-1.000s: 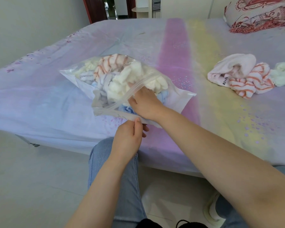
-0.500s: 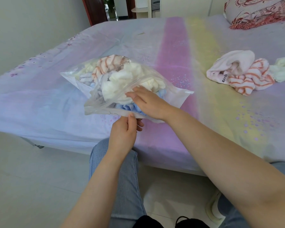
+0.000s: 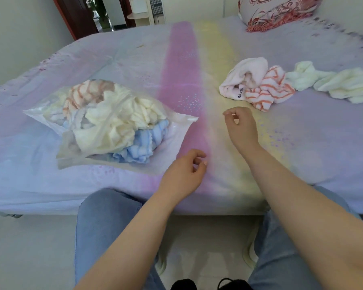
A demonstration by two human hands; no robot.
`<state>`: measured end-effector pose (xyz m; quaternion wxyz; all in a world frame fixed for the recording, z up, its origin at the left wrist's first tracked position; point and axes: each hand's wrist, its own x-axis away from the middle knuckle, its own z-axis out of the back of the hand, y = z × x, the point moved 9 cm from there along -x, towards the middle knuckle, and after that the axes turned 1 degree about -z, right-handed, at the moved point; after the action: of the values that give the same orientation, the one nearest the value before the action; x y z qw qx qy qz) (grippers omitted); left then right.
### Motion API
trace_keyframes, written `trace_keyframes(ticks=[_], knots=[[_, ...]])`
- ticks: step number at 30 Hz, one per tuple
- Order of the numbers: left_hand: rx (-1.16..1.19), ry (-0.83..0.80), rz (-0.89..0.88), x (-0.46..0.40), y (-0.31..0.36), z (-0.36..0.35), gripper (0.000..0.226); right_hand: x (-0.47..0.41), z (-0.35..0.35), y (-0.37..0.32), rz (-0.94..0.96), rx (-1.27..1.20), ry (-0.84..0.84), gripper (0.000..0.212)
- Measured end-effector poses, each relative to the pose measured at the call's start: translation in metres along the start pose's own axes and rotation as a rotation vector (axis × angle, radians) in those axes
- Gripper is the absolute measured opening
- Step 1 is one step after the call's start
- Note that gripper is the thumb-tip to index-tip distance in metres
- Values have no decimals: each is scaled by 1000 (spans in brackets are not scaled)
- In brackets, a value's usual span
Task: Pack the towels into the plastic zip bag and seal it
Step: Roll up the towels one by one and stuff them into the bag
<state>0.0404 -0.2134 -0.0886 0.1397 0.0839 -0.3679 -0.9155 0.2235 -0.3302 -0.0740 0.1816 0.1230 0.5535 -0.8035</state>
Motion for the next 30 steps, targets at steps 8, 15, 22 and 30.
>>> trace_keyframes(ticks=[8,15,22,30], knots=[[-99,-13,-54,-51,35,-20,23,-112,12,118,-405,388,-398,33],[-45,78,-47,-54,17,-16,31,-83,30,96,-185,376,-26,27],[37,163,-237,-41,31,2,70,31,10,-50,17,21,-357,36],[-13,161,-196,-12,15,26,71,-4,7,13,-206,660,-362,90]])
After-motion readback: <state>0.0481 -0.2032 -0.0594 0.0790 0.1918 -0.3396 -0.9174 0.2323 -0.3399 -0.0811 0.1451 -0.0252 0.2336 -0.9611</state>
